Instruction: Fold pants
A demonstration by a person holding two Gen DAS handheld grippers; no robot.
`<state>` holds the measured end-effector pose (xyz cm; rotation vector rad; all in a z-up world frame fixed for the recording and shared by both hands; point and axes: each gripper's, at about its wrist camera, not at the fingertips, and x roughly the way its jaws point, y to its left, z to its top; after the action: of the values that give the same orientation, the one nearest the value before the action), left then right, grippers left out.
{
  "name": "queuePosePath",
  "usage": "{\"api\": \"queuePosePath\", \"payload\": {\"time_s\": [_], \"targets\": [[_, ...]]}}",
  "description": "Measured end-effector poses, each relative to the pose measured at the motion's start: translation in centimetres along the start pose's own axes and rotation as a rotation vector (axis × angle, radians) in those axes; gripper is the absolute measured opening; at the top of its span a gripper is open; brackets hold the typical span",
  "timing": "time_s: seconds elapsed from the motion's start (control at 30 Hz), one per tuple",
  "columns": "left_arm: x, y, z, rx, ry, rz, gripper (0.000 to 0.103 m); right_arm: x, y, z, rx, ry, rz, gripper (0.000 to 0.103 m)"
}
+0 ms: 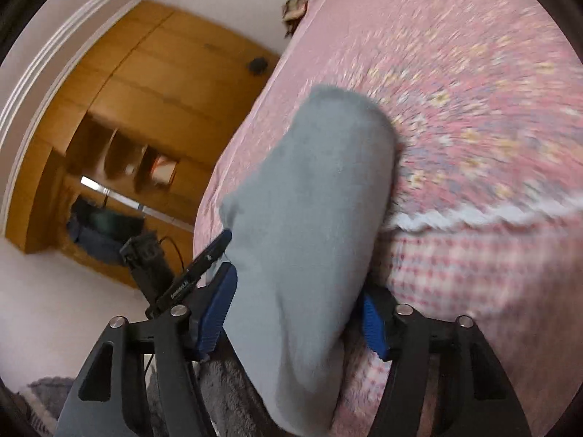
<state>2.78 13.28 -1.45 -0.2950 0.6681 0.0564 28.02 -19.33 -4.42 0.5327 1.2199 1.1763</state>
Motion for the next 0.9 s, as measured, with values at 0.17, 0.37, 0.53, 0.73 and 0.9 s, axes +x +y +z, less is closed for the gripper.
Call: {"api": "queuePosePath", "payload": {"time_s": [0.17, 0.37, 0.53, 0.73, 0.9], "targets": [[0.1, -1.2, 0.6, 0.006, -0.002, -0.001, 0.050, -0.2, 0.1, 2.4, 0.035, 0.088, -0.046, 0.010], [1.9, -5.2, 2.2, 0.025, 0.004, -0.094, 0.052, -6.0, 2.2, 6.5, -0.040, 0.100, -0.155, 0.010], [5.4, -10.8, 2.8, 0.098, 0.043, -0.168, 0.052, -11.6, -1.1, 6.9, -0.030, 0.102, -0.211, 0.010], [7.0, -14.7, 2.3, 0.201, 0.031, -0.090, 0.053, -10.9, -8.3, 5.4, 0.147, 0.078, -0.072, 0.016], [6.5, -13.4, 2.7, 0.149, 0.056, -0.136, 0.053, -12.1, -9.4, 4.4, 0.166, 0.045, 0.005, 0.017]]}}
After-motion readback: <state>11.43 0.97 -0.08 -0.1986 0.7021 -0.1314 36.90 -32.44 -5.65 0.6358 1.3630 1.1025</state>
